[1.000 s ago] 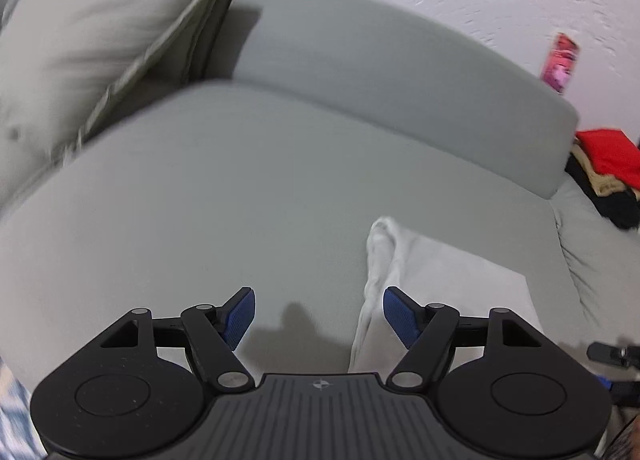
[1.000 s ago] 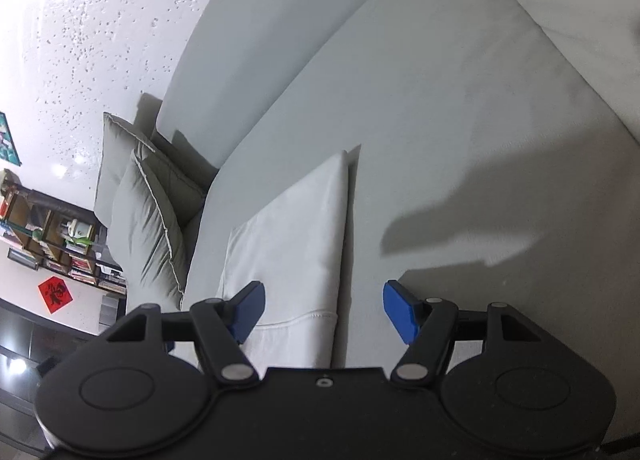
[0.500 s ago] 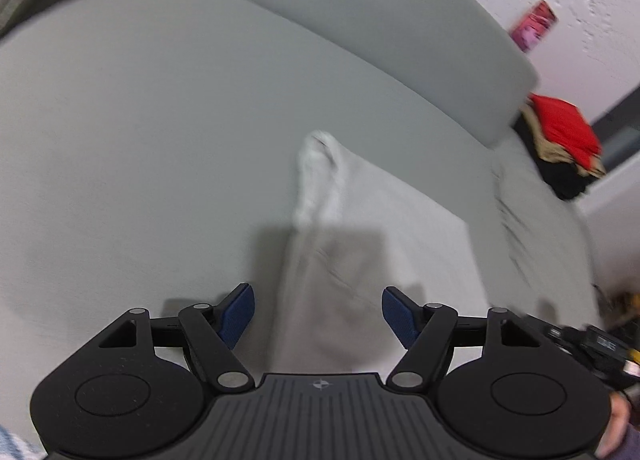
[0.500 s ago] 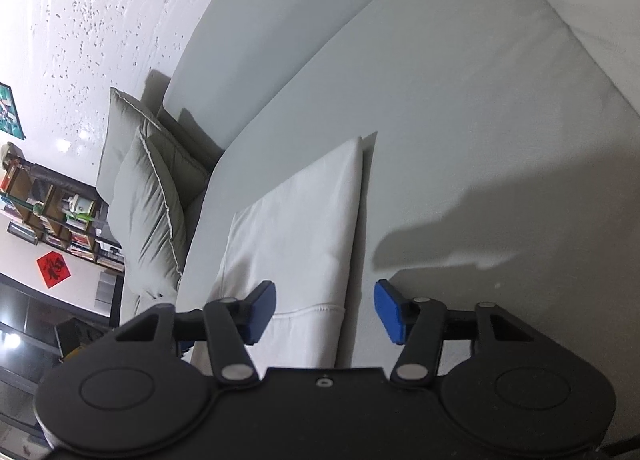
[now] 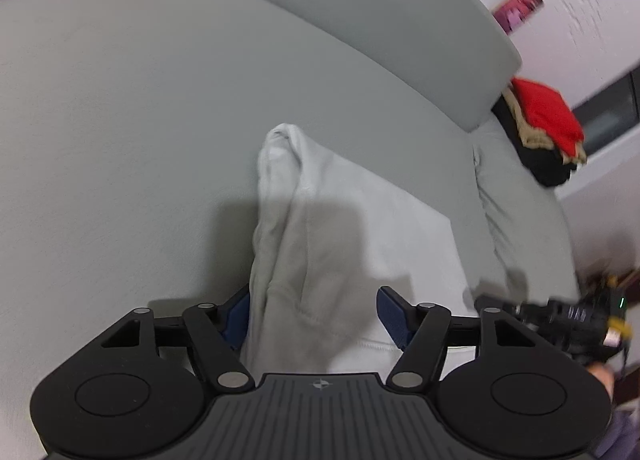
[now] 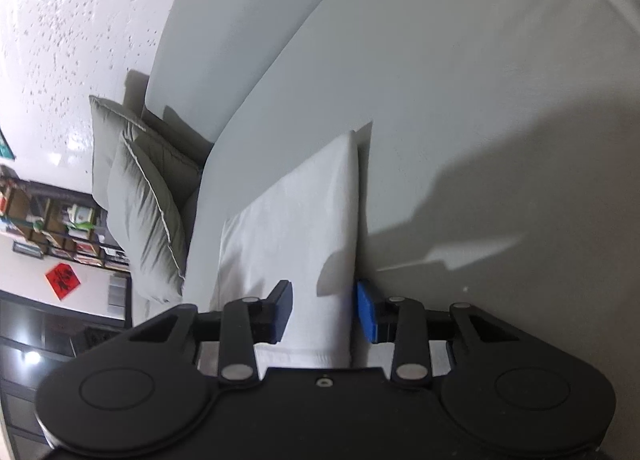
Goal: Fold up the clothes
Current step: 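Grasp the folded shirt end with both grippers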
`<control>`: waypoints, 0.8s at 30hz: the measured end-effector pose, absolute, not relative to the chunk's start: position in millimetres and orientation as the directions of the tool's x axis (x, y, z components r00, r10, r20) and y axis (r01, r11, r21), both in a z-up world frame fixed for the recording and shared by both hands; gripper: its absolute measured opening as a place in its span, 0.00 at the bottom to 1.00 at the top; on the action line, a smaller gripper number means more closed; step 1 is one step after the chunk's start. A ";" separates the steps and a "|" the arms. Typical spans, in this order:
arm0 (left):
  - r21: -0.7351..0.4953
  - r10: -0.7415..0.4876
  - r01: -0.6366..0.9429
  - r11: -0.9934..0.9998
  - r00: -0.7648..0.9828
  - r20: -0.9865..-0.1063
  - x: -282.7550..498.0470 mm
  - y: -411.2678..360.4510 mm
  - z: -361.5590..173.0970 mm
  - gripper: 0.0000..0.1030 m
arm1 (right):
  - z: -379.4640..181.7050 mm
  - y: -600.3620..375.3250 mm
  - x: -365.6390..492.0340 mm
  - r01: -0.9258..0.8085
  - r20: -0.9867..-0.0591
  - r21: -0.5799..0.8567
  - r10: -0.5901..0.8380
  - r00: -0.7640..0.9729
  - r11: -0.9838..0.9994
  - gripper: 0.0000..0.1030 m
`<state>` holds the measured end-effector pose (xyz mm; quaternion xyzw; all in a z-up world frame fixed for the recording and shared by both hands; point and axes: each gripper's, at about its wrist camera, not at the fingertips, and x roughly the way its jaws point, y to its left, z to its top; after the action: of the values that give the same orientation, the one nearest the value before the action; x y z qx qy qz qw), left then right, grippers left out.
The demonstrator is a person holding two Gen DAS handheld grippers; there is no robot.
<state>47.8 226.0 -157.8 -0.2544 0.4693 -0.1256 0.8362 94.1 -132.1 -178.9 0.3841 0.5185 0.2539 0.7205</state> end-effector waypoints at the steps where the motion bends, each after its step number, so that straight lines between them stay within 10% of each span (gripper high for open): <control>1: -0.546 -0.453 -0.023 0.838 0.529 -0.718 50.6 224.5 -159.0 0.61 | -180.6 -129.1 97.7 0.028 -0.550 0.819 0.768 0.329 0.574 0.33; 12: -0.562 -0.457 -0.025 0.827 0.553 -0.697 79.0 213.7 -165.9 0.52 | -201.6 -107.1 124.4 -0.006 -0.481 0.855 0.797 0.364 0.519 0.19; 17: -0.509 -0.392 -0.056 0.859 0.567 -0.724 78.9 207.9 -161.0 0.20 | -201.5 -103.8 123.0 -0.015 -0.505 0.832 0.766 0.398 0.555 0.06; 24: -0.269 -0.209 0.021 0.963 0.687 -0.696 39.8 164.1 -120.1 0.07 | -148.7 -93.8 84.1 -0.208 -0.501 0.687 0.662 0.558 0.696 0.05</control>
<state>39.8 164.1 -120.1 -0.1207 0.3908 -0.0631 0.9103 84.1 -93.8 -148.7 0.2899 0.3912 0.2608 0.8336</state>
